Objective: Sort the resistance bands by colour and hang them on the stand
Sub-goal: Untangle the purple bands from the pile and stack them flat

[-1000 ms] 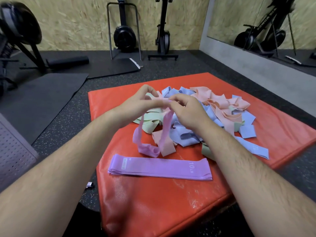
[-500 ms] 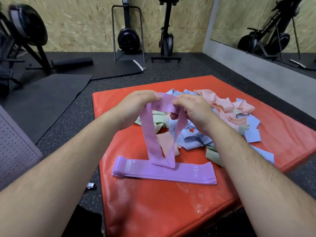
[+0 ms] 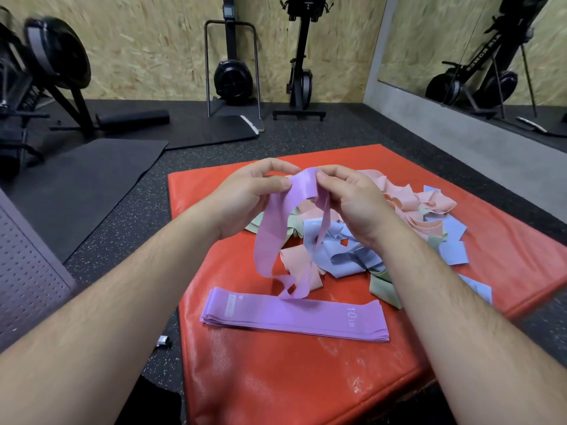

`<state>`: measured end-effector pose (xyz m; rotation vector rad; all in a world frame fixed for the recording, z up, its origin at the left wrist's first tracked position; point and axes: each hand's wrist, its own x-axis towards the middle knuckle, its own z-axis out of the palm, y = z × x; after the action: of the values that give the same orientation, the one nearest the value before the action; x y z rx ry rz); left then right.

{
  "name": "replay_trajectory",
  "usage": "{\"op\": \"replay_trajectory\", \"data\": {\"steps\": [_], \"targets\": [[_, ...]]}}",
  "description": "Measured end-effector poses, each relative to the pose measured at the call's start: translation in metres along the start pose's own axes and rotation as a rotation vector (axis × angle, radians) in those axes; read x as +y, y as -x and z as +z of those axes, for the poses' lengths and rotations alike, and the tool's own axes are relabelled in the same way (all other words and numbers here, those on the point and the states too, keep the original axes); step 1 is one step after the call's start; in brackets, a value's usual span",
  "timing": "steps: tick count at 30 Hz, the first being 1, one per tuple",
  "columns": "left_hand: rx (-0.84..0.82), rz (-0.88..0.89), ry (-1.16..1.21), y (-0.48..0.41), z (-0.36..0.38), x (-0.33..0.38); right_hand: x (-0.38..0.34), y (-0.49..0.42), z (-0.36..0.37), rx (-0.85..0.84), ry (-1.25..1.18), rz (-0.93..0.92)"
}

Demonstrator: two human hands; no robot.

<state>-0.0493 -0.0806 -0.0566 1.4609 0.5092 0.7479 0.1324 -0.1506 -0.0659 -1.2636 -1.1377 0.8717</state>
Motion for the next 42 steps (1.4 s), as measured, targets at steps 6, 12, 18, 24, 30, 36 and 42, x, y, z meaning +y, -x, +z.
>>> {"op": "replay_trajectory", "data": {"steps": [6,12,18,24,30,36,42], "targets": [[0.052,0.026,0.062,-0.002,0.001,0.005,-0.009,0.002,0.000,-0.010,-0.115,0.018],[0.112,0.047,0.007,-0.003,0.003,0.008,-0.016,0.007,-0.003,-0.035,-0.251,0.068],[0.123,0.122,-0.112,-0.004,0.004,0.007,-0.020,0.008,-0.004,-0.144,-0.291,0.060],[-0.009,0.162,-0.078,0.000,0.008,0.006,-0.022,0.004,-0.007,-0.155,-0.262,0.044],[-0.026,0.140,-0.103,0.002,0.013,0.004,-0.025,0.008,-0.007,-0.155,-0.274,0.050],[-0.080,0.124,-0.108,0.001,0.016,0.004,-0.030,0.009,-0.009,-0.190,-0.301,0.042],[-0.130,0.165,-0.066,0.003,0.024,0.007,-0.032,0.009,-0.011,-0.208,-0.355,0.054]]}}
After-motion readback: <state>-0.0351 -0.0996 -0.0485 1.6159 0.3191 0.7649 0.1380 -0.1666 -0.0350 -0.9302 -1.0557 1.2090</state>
